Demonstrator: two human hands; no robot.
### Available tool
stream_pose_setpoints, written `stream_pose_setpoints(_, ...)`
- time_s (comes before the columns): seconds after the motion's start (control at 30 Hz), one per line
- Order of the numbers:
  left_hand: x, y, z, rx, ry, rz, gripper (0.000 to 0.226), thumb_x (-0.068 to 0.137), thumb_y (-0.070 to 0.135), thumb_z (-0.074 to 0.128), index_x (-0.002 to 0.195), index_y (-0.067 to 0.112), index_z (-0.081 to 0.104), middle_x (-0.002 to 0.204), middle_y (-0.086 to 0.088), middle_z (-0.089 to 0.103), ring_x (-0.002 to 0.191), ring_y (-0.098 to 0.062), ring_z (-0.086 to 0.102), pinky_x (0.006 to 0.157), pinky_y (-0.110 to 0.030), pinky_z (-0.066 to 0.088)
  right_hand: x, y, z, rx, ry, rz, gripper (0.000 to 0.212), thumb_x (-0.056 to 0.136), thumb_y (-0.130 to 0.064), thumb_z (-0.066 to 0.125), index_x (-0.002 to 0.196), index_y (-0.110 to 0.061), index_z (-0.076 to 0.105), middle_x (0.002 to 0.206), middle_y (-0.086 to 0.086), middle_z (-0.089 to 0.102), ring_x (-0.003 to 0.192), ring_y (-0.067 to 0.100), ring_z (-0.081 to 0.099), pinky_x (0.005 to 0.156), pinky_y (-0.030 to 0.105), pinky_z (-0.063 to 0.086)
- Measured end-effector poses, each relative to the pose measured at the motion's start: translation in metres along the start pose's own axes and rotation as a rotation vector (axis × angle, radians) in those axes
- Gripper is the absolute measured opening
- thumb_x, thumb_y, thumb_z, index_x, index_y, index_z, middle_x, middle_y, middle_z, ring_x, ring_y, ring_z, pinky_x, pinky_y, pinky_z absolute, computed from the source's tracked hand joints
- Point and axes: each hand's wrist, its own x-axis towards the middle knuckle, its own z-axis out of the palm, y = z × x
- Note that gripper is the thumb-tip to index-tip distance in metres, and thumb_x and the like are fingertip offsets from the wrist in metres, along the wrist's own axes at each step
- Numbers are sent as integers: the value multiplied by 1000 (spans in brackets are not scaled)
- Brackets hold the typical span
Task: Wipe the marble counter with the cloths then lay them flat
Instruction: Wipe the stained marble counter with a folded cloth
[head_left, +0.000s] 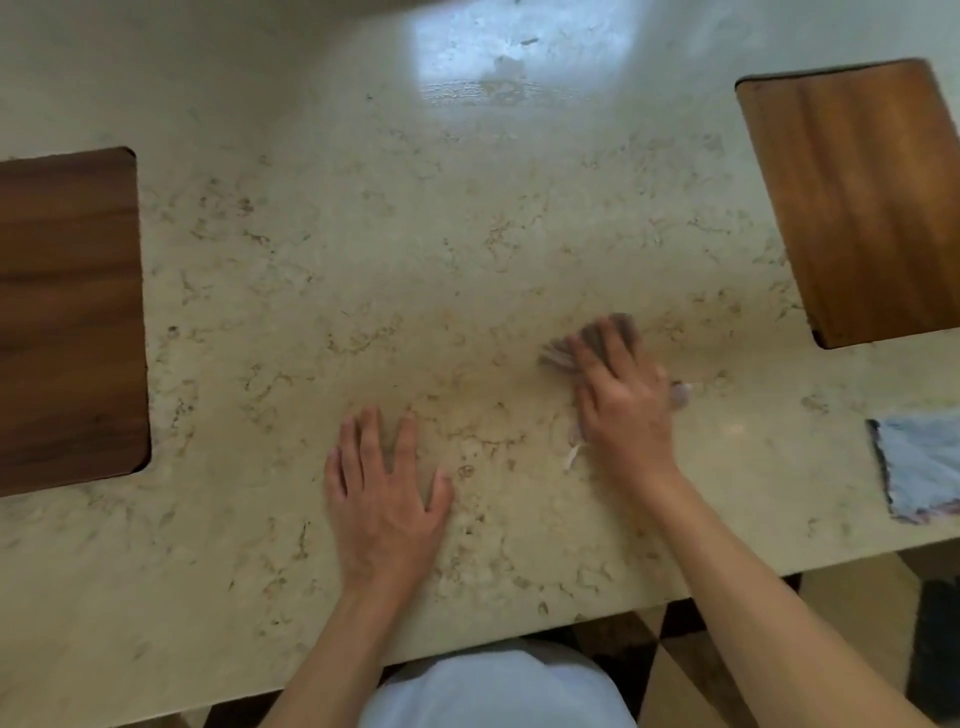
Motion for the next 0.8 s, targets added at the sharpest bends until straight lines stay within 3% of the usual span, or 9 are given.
stream_pose_setpoints(0.13, 1, 0, 1, 16, -19, 10, 71, 95, 58, 31, 154, 19, 35, 164, -18, 25, 153, -36, 18, 122, -53, 16, 67, 24, -2, -99, 78, 444, 42, 101, -17, 46, 142, -11, 53, 155, 17, 43, 141, 45, 38, 109, 58, 39)
stream_pose_setpoints(0.2, 0, 1, 2, 23, -16, 5, 71, 95, 58, 32, 155, 19, 33, 165, -18, 22, 154, -36, 16, 123, -53, 13, 105, -13, 11, -83, 87, 469, 42, 100, -12, 48, 141, -13, 52, 156, 14, 42, 141, 44, 38, 104, 57, 43)
stream_pose_setpoints(0.3, 1, 2, 3, 27, -20, -6, 70, 94, 56, 36, 154, 19, 36, 164, -18, 25, 153, -36, 18, 122, -53, 14, 128, -92, 35, 5, 115, 115, 40, 91, -11, 63, 131, -16, 63, 148, 12, 53, 135, 44, 47, 91, 54, 52)
stream_pose_setpoints(0.4, 3, 2, 4, 6, 9, 2, 69, 86, 53, 45, 143, 15, 50, 159, -22, 33, 149, -40, 27, 118, -56, 21, 93, -154, 47, 125, -66, -358, 42, 94, -19, 63, 137, -22, 61, 153, 6, 50, 146, 38, 37, 102, 51, 44)
stream_pose_setpoints(0.47, 2, 1, 5, 5, 24, 17, 67, 85, 52, 46, 140, 12, 54, 157, -24, 35, 148, -41, 28, 117, -57, 23, 63, -148, 42, 190, -150, -514, 43, 97, -25, 58, 140, -26, 59, 157, 2, 46, 148, 34, 35, 105, 47, 38)
stream_pose_setpoints(0.53, 1, 0, 4, 24, 14, 23, 69, 90, 54, 41, 147, 15, 46, 160, -22, 30, 151, -40, 24, 119, -56, 21, 56, -106, 29, 131, -126, -540, 40, 99, -26, 54, 139, -28, 58, 156, 3, 47, 145, 32, 41, 105, 43, 38)
stream_pose_setpoints(0.63, -1, 1, 2, 8, 5, 18, 71, 93, 56, 36, 153, 19, 35, 165, -19, 23, 153, -37, 18, 121, -55, 18, 103, -7, 7, -33, 39, -92, 35, 101, -24, 44, 134, -21, 56, 141, 11, 52, 122, 36, 55, 91, 41, 50)
stream_pose_setpoints(0.7, -1, 1, 2, -3, 4, 13, 71, 92, 56, 36, 152, 19, 35, 165, -19, 22, 154, -37, 18, 121, -56, 20, 151, 42, 1, -128, 115, 259, 46, 97, -29, 35, 137, -13, 49, 146, 19, 44, 125, 44, 49, 94, 53, 49)
stream_pose_setpoints(0.8, -1, 1, 5, -16, 15, 1, 71, 91, 56, 39, 151, 20, 37, 165, -18, 23, 153, -36, 20, 120, -55, 21, 200, 20, 14, -159, 119, 420, 49, 96, -27, 35, 140, -13, 49, 153, 20, 42, 134, 49, 43, 104, 57, 42)
